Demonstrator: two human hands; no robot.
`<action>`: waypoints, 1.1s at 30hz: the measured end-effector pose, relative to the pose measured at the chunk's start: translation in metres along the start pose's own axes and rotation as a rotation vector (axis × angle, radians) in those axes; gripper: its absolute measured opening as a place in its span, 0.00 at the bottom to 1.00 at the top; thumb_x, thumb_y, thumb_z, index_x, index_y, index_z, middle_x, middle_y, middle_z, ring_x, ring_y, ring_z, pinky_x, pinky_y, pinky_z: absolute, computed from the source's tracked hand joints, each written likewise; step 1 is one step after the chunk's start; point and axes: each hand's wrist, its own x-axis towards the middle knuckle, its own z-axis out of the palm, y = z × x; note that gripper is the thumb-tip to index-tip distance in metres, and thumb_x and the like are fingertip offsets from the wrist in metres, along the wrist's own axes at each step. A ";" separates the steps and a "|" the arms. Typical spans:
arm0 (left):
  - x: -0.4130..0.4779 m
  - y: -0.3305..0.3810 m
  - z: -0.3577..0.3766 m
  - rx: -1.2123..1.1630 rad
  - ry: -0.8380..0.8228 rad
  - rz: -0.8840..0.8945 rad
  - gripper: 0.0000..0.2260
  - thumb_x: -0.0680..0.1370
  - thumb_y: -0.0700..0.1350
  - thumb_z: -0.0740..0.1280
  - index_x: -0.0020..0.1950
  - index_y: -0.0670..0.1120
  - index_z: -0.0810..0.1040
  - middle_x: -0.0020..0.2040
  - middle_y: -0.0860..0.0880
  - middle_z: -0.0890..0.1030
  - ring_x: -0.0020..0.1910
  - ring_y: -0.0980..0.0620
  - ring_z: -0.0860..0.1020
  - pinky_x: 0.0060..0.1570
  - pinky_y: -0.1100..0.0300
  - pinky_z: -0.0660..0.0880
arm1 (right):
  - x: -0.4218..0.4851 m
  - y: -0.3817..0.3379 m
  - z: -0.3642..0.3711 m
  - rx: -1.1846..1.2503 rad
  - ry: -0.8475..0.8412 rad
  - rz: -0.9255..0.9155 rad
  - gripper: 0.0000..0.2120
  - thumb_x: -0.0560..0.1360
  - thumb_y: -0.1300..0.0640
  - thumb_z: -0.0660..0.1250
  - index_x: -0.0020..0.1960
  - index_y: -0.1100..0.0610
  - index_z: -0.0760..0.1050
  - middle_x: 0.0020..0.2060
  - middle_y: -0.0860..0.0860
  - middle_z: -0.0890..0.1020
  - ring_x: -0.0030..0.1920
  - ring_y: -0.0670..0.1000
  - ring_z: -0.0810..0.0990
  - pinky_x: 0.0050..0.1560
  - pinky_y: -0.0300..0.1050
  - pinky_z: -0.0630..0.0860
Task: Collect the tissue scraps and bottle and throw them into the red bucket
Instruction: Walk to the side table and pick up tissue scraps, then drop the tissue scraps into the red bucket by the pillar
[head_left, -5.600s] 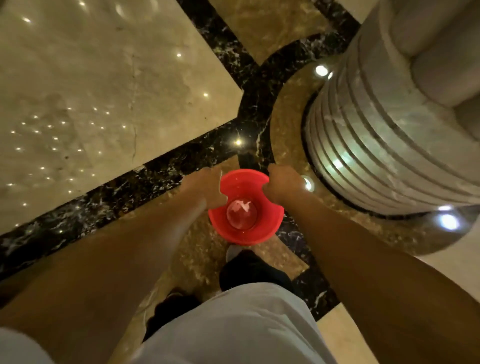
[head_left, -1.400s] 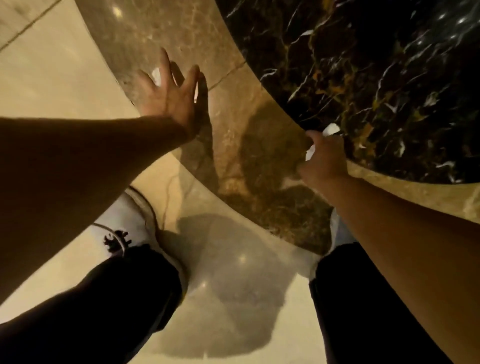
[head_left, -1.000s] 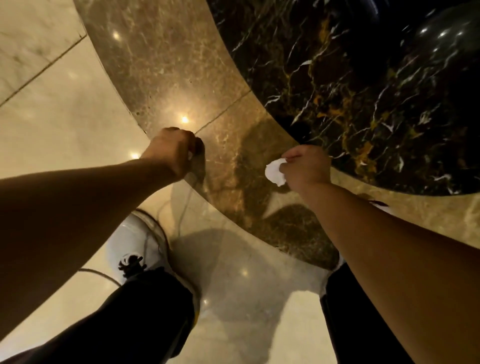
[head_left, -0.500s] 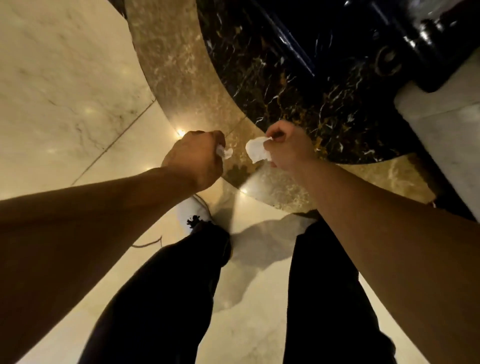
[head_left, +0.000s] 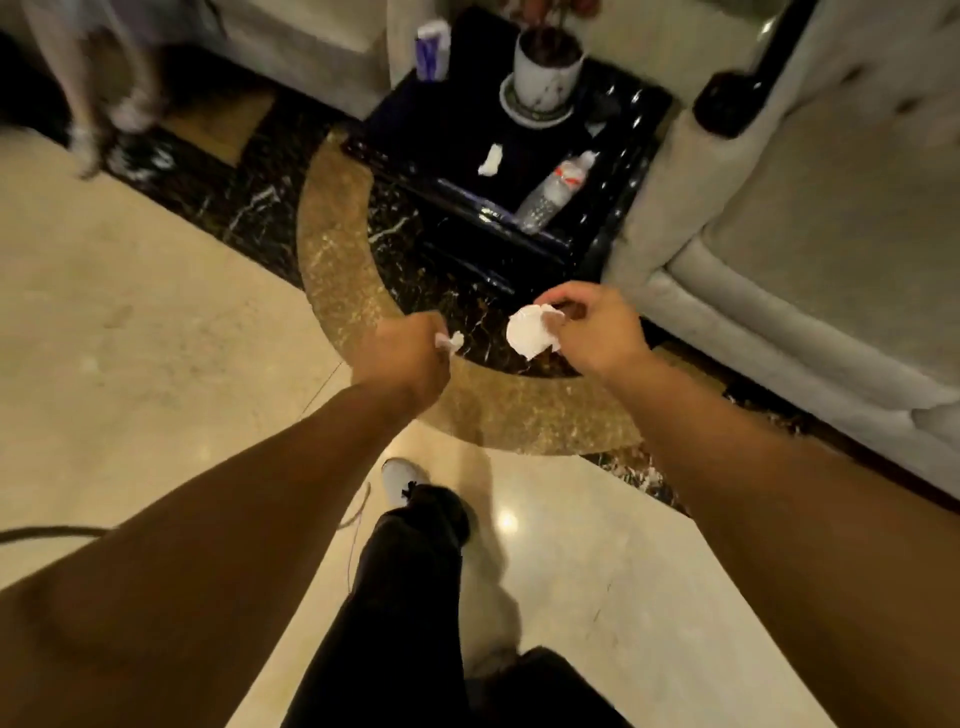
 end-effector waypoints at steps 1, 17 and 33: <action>-0.016 0.023 -0.007 0.017 0.008 0.024 0.09 0.78 0.46 0.60 0.54 0.48 0.78 0.50 0.43 0.81 0.48 0.41 0.79 0.49 0.48 0.78 | -0.023 -0.003 -0.025 0.011 0.033 -0.013 0.06 0.75 0.59 0.69 0.45 0.49 0.81 0.33 0.46 0.78 0.36 0.48 0.78 0.38 0.40 0.74; -0.196 0.460 -0.047 0.030 0.014 0.809 0.09 0.77 0.53 0.66 0.43 0.48 0.75 0.45 0.43 0.81 0.47 0.40 0.78 0.43 0.52 0.75 | -0.328 0.031 -0.413 0.080 0.831 0.077 0.04 0.72 0.58 0.68 0.43 0.51 0.81 0.38 0.47 0.83 0.41 0.47 0.80 0.43 0.40 0.74; -0.214 0.824 0.094 0.049 -0.341 1.262 0.07 0.74 0.40 0.69 0.51 0.44 0.77 0.48 0.40 0.81 0.46 0.38 0.80 0.48 0.48 0.79 | -0.399 0.200 -0.670 0.035 1.200 0.390 0.05 0.73 0.57 0.69 0.47 0.52 0.82 0.42 0.47 0.83 0.43 0.46 0.79 0.45 0.39 0.73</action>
